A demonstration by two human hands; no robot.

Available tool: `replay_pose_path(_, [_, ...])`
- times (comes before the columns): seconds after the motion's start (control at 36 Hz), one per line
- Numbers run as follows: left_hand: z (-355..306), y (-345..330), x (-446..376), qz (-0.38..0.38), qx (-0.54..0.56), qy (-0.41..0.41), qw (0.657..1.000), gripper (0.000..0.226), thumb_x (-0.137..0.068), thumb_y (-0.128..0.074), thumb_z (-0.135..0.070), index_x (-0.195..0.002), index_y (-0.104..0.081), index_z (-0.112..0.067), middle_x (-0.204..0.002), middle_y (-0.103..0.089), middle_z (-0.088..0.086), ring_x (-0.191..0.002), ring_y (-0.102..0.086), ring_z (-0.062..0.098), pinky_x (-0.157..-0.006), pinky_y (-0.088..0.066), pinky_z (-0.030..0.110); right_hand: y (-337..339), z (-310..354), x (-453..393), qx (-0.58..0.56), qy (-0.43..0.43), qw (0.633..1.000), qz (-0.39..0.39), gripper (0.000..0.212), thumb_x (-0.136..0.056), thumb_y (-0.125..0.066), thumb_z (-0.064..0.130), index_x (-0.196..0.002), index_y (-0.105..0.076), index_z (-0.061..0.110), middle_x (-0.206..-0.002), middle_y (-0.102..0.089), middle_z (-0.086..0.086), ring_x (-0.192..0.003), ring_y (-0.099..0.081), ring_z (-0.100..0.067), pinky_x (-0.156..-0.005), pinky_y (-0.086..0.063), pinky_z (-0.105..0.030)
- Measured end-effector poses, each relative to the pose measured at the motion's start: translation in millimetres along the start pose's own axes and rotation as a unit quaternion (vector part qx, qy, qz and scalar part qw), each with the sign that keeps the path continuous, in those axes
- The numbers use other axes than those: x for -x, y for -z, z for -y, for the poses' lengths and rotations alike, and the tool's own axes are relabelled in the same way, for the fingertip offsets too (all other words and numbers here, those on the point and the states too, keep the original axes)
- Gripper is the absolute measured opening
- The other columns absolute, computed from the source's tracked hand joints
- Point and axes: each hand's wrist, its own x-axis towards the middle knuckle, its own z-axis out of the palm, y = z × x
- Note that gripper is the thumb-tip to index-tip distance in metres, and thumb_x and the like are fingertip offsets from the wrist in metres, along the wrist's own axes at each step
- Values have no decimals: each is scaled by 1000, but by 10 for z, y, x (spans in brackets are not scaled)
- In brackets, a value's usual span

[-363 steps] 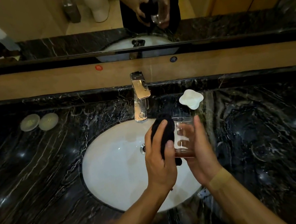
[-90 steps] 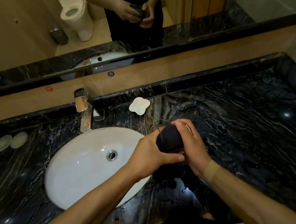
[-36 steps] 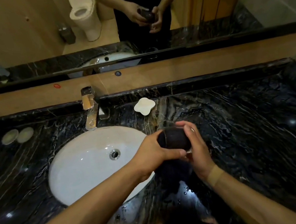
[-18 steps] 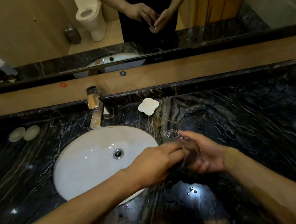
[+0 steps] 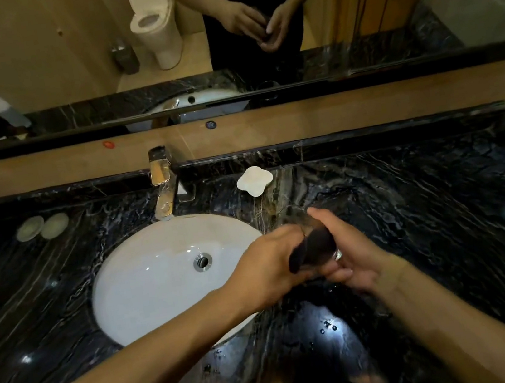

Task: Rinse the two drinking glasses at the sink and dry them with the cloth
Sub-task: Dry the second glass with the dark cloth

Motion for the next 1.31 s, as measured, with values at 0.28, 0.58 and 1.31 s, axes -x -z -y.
replay_pose_path(0.28, [169,156,-10,58,-224,-210,950,40,-91,-55,-29,-131,-58,-24,-141,-54,-4,-119,-52,14,-64,-51,25,133,39,-17,-22,-82,981,175,46,-91,-47,63,-100,-70,24,-70,-59,-6,-41,-49,-14,-37,-35,-15])
replay_pose_path(0.58, [-158,59,-113,-30,370,212,904,46,-70,-85,0,-109,-69,-18,-93,-77,4,-87,-74,17,-83,-58,30,-140,-202,-54,-31,243,965,-98,21,-93,-59,47,-98,-61,27,-78,-64,-4,-52,-55,-14,-43,-36,-20])
replay_pose_path(1.31, [-102,78,-138,49,324,221,918,30,-73,-83,0,-97,-72,-13,-89,-77,7,-75,-71,11,-74,-58,26,26,-228,-48,24,230,968,-95,21,-99,-54,37,-93,-65,20,-82,-67,-6,-57,-62,-16,-37,-42,-23])
